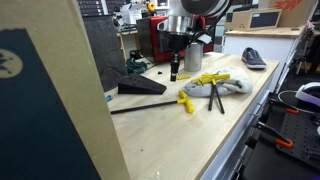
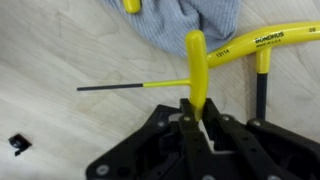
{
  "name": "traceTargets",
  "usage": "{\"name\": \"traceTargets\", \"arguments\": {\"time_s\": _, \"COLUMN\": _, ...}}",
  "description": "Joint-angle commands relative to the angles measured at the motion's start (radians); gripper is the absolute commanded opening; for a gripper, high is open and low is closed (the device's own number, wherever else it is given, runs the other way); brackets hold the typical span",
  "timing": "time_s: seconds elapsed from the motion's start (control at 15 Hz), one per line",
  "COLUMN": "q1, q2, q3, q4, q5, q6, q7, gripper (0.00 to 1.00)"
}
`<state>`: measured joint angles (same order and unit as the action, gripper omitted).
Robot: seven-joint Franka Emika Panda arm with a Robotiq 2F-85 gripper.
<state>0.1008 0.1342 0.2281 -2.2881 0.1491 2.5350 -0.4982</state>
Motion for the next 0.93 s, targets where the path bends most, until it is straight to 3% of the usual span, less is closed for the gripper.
{"name": "traceTargets", "arguments": {"time_s": 0.0, "q1": 0.000, "q2": -0.094, "q3": 0.020, "q4": -0.048, "q5": 0.041, "q6": -0.064, "q7": -0.203, "gripper": 0.04}}
{"name": "traceTargets", "arguments": {"time_s": 0.47, "q1": 0.051, "q2": -0.202, "q3": -0.002, "q4": -0.096, "q5": -0.071, "q6": -0.218, "q7": -0.450, "gripper": 0.04}}
{"name": "traceTargets", "arguments": {"time_s": 0.87, "q1": 0.078, "q2": -0.303, "q3": -0.032, "q4": -0.168, "q5": -0.148, "q6": -0.242, "q7": -0.700, "gripper": 0.04}}
